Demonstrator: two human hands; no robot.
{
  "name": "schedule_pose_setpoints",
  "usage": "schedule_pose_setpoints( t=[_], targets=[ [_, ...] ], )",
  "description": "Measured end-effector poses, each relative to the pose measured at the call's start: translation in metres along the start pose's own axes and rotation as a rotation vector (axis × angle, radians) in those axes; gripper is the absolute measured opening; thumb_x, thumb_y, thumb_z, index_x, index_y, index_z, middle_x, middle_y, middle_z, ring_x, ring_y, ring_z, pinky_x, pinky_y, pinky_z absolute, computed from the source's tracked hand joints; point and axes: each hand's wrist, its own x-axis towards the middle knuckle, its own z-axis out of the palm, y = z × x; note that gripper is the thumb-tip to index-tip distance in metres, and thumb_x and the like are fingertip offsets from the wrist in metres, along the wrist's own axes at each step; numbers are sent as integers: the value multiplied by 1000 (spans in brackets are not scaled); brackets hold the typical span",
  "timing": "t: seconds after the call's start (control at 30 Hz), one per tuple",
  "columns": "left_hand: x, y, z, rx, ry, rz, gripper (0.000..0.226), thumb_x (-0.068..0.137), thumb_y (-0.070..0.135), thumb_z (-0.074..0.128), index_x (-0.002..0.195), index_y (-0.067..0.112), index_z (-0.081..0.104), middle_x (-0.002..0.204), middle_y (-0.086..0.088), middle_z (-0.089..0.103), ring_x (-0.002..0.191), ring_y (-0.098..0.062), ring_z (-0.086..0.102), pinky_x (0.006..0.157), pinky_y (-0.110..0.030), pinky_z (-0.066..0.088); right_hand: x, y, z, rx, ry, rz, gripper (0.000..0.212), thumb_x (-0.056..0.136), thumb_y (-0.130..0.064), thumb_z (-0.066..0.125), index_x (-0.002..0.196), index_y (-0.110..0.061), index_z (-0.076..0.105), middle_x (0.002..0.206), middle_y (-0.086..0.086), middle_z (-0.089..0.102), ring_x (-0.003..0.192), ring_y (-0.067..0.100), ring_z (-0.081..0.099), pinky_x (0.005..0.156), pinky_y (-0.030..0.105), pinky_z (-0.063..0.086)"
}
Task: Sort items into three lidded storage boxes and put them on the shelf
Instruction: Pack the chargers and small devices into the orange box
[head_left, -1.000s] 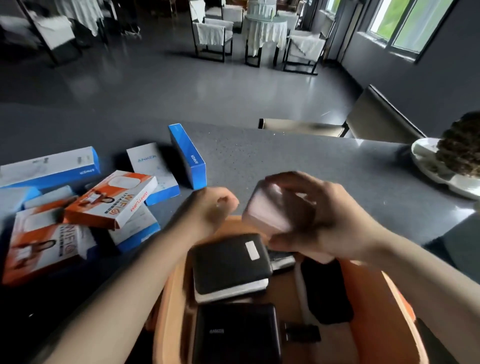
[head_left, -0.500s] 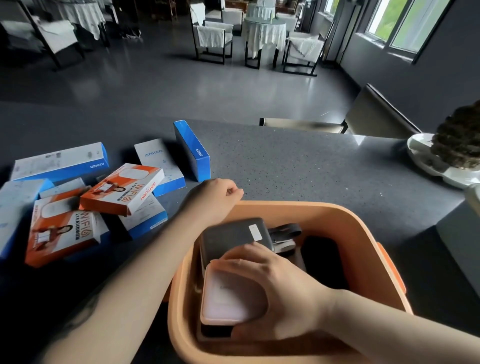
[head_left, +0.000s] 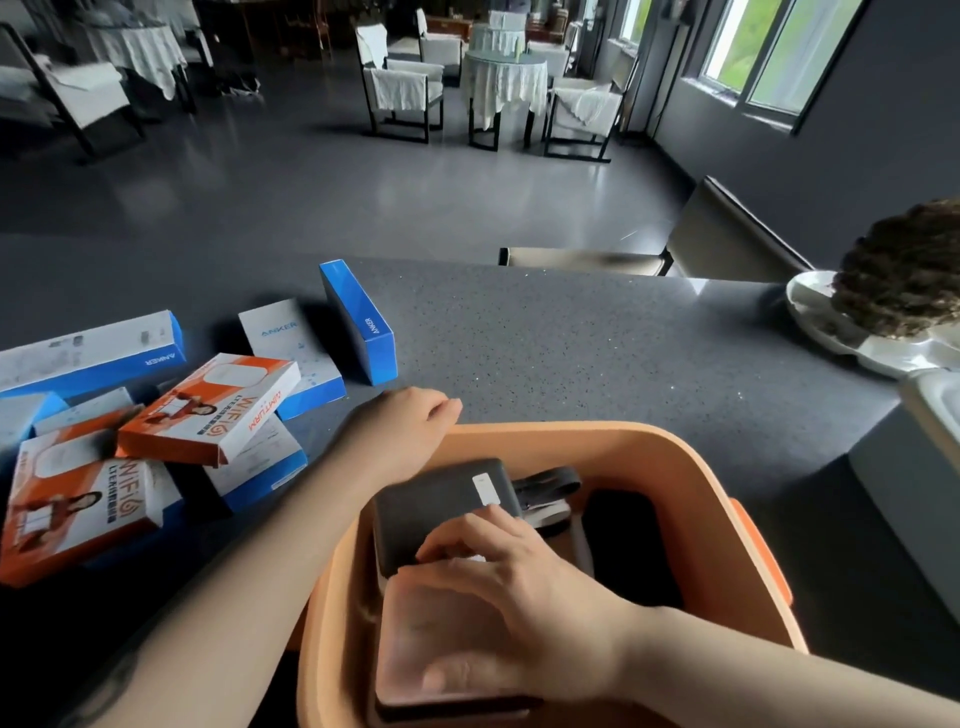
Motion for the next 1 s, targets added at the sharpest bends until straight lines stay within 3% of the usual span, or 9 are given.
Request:
schedule_pose_setpoints(
  t=[0.13, 0.23, 0.3, 0.37, 0.5, 0.6, 0.7, 0.87, 1.0],
  targets=[
    [3, 2, 2, 65, -29, -34, 43, 96, 49, 27, 88, 22, 60, 88, -5, 64, 80, -23, 57, 72, -34, 46, 2, 17, -35, 124, 428, 135, 24, 85, -30, 67, 108, -24, 67, 109, -12, 58, 106, 8, 52, 93, 28, 39],
    [0, 3, 2, 72, -30, -16, 47, 95, 56, 24, 89, 23, 58, 87, -1, 65, 82, -24, 61, 75, -36, 49, 9, 52, -71, 100, 572, 352, 20, 82, -25, 68, 102, -27, 69, 103, -16, 61, 101, 4, 53, 87, 19, 39],
    [-1, 3, 1, 56, -23, 17, 47, 96, 55, 24, 92, 24, 59, 87, 2, 66, 85, -22, 63, 75, -34, 50, 22, 85, -93, 38, 526, 549, 21, 81, -27, 71, 102, -29, 68, 102, -14, 63, 96, 7, 55, 84, 25, 43],
    [-1, 2, 1, 42, -18, 30, 46, 96, 54, 26, 90, 23, 59, 88, 3, 65, 86, -19, 62, 73, -32, 47, 40, 118, -104, -24, 328, 731, 30, 81, -36, 70, 109, -25, 64, 106, -7, 64, 96, 14, 59, 81, 29, 46],
    [2, 2, 0, 11, -35, 14, 47, 95, 55, 25, 80, 20, 52, 77, 3, 57, 82, -15, 58, 72, -31, 45, 84, 166, -90, -110, -289, 1021, 92, 74, -68, 62, 141, -13, 32, 130, 10, 55, 110, 27, 57, 89, 38, 50],
    [3, 1, 0, 12, -52, 16, 47, 94, 57, 23, 83, 22, 53, 82, 5, 59, 82, -12, 58, 76, -31, 48, 104, 181, -70, -128, -528, 1144, 121, 64, -79, 61, 150, -18, 2, 134, 17, 53, 110, 33, 60, 94, 45, 49],
    [4, 2, -1, 28, -40, 31, 47, 93, 58, 21, 88, 25, 54, 87, 8, 61, 84, -10, 59, 78, -31, 48, 108, 187, -59, -222, -572, 1143, 136, 54, -82, 65, 149, -20, -11, 130, 13, 58, 107, 33, 63, 93, 43, 50],
    [5, 2, 0, 12, -49, 25, 47, 94, 56, 21, 92, 26, 57, 89, 9, 62, 85, -10, 60, 79, -33, 50, 103, 183, -57, -226, -380, 1062, 103, 56, -62, 80, 128, -11, 26, 81, 7, 64, 76, 28, 70, 65, 37, 57],
    [3, 2, 1, 18, -29, 34, 46, 94, 56, 21, 81, 24, 52, 82, 7, 59, 82, -12, 58, 75, -31, 47, 101, 192, -61, -297, -131, 902, 83, 62, -47, 83, 120, -11, 35, 98, 8, 61, 84, 26, 57, 64, 35, 48]
  ],
)
